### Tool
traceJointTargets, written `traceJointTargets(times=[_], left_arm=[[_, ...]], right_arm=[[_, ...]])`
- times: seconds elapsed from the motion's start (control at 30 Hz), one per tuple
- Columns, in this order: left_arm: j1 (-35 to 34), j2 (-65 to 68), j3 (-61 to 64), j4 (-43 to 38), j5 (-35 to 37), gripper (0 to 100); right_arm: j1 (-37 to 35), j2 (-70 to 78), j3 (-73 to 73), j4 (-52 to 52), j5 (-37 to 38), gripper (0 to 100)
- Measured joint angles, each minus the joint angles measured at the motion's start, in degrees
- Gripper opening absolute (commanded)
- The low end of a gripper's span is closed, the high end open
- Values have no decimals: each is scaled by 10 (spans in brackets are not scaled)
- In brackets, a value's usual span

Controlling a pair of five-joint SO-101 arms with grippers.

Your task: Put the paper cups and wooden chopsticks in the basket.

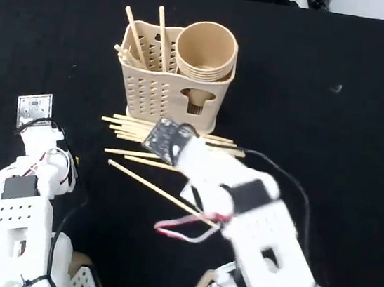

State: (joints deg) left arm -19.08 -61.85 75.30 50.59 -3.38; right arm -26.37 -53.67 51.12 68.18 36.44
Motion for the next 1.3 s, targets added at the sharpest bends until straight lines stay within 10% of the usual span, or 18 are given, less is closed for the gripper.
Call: traceJointTargets(times=[0.3,0.87,1.3], left_arm=[[0,0,0,0,0,166],[0,0,0,0,0,166],[0,0,0,0,0,166]], right_arm=[[-12,-123,-168,-55,-157,11],[-76,145,-182,-639,-246,11],[-51,367,-276,-688,-287,11]])
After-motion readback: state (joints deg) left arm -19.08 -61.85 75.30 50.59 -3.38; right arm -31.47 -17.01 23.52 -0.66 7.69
